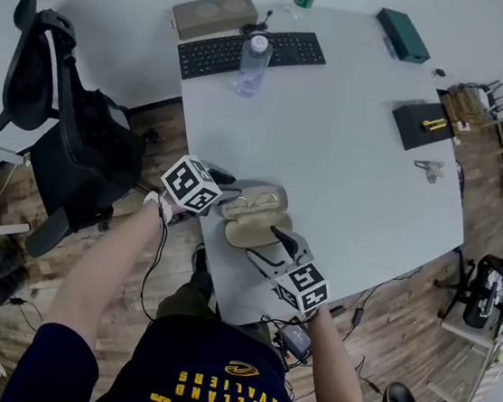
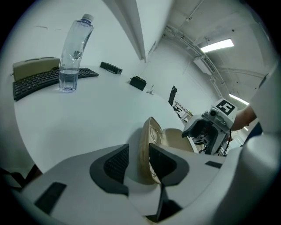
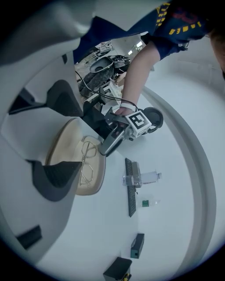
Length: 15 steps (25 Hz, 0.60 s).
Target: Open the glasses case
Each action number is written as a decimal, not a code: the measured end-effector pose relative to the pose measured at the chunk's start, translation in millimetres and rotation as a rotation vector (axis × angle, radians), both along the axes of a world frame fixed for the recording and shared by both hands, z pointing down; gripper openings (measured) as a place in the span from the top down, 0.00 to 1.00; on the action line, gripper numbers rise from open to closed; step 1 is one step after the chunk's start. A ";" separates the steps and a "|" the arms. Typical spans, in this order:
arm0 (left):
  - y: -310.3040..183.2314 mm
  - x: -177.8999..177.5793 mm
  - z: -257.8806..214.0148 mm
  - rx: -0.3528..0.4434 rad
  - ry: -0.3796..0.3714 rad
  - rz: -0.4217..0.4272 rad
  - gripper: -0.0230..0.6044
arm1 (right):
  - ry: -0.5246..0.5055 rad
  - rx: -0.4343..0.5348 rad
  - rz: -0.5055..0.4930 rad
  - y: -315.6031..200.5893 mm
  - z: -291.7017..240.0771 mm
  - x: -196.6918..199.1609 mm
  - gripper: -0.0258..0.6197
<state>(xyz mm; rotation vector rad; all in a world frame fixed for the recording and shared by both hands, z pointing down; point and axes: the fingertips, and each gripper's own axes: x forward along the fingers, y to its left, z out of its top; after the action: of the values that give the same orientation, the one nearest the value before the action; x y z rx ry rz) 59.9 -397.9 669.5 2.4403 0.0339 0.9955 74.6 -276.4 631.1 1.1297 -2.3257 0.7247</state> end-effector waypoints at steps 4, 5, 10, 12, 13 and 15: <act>-0.2 -3.3 -9.1 -0.005 0.030 -0.025 0.74 | 0.006 0.030 0.010 -2.7 -8.7 0.5 0.44; -0.7 -3.7 -12.4 -0.004 0.038 -0.033 0.74 | 0.003 0.039 0.014 -3.5 -11.9 0.4 0.44; -5.2 -4.2 -34.4 0.007 0.101 -0.090 0.73 | -0.018 0.085 0.047 -8.6 -29.4 2.1 0.44; -7.7 -4.9 -50.8 0.038 0.141 -0.119 0.73 | -0.035 0.107 0.066 -11.5 -39.1 3.8 0.44; -8.3 -5.3 -61.2 0.058 0.164 -0.134 0.73 | -0.048 0.120 0.081 -12.7 -45.3 5.7 0.44; -7.6 -6.3 -84.6 0.098 0.218 -0.167 0.73 | -0.083 0.150 0.125 -15.3 -59.8 12.1 0.44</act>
<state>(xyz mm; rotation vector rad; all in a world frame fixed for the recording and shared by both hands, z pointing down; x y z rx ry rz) 53.5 -405.4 584.9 2.5821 -0.1448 0.6705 86.7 -291.8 571.3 1.3450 -2.4301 0.6617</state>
